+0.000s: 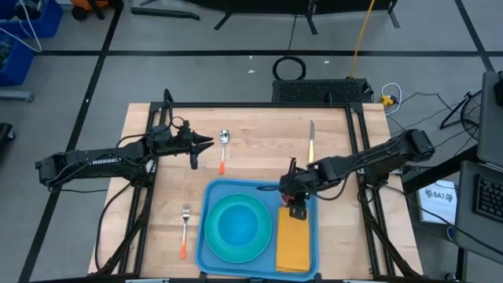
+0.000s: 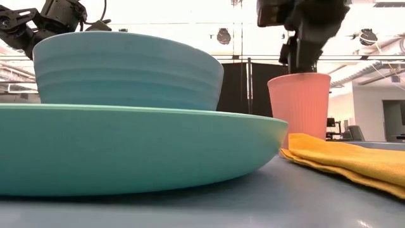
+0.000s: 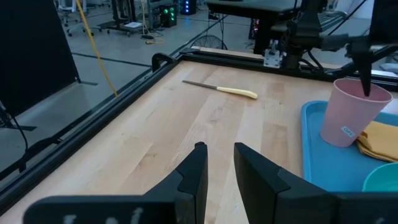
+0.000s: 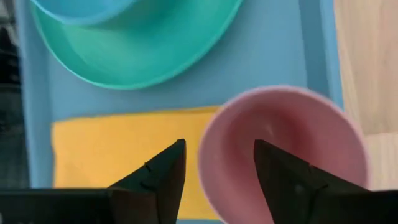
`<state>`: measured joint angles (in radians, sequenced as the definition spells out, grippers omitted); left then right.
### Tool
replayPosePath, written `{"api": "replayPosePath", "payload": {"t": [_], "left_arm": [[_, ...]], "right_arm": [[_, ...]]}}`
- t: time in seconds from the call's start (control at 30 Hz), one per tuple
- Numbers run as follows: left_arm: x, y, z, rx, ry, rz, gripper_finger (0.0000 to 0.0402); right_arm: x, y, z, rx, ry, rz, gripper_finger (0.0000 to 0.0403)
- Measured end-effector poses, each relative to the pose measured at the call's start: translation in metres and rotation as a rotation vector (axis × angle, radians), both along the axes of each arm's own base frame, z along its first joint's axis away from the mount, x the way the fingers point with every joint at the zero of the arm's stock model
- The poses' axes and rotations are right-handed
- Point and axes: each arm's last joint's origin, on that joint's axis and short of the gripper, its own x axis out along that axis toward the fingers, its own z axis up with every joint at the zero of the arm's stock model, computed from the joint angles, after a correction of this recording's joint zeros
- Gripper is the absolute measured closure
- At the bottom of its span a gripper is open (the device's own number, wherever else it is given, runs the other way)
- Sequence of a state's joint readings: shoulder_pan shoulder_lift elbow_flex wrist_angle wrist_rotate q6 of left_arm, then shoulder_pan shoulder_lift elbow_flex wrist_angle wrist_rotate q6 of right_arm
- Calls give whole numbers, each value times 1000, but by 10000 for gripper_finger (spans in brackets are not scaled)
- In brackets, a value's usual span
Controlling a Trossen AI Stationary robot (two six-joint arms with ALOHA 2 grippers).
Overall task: Set up tray
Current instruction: Put the pink cup on the blue serving tray to the top of the yellow napkin, then put the orange fork on the yellow napkin
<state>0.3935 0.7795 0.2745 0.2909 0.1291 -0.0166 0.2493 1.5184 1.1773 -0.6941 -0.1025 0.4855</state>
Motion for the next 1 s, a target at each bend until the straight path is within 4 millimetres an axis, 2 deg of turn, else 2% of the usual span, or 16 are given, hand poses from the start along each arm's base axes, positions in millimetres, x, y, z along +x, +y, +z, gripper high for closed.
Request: {"api": "replayPosePath", "payload": {"t": [0.13, 0.3, 0.43, 0.53, 0.63, 0.83, 1.0], "left_arm": [[0, 0, 0, -4, -2, 0, 321], [0, 0, 0, -2, -2, 0, 321], [0, 0, 0, 9, -2, -3, 321], [0, 0, 0, 6, 0, -10, 321], [0, 0, -1, 2, 10, -12, 321], [0, -1, -1, 3, 8, -29, 321], [0, -2, 0, -5, 1, -75, 321]], "right_arm": [[-2, -1, 15, 15, -67, -2, 220], [-14, -7, 49, -48, -248, -14, 220], [-38, -17, 81, -170, -498, -47, 220], [-61, -25, 89, -251, -678, -71, 220], [-87, -35, 81, -304, -814, -102, 220], [-137, -60, 36, -328, -963, -217, 220], [-159, -68, -1, -331, -1086, -245, 220]]}}
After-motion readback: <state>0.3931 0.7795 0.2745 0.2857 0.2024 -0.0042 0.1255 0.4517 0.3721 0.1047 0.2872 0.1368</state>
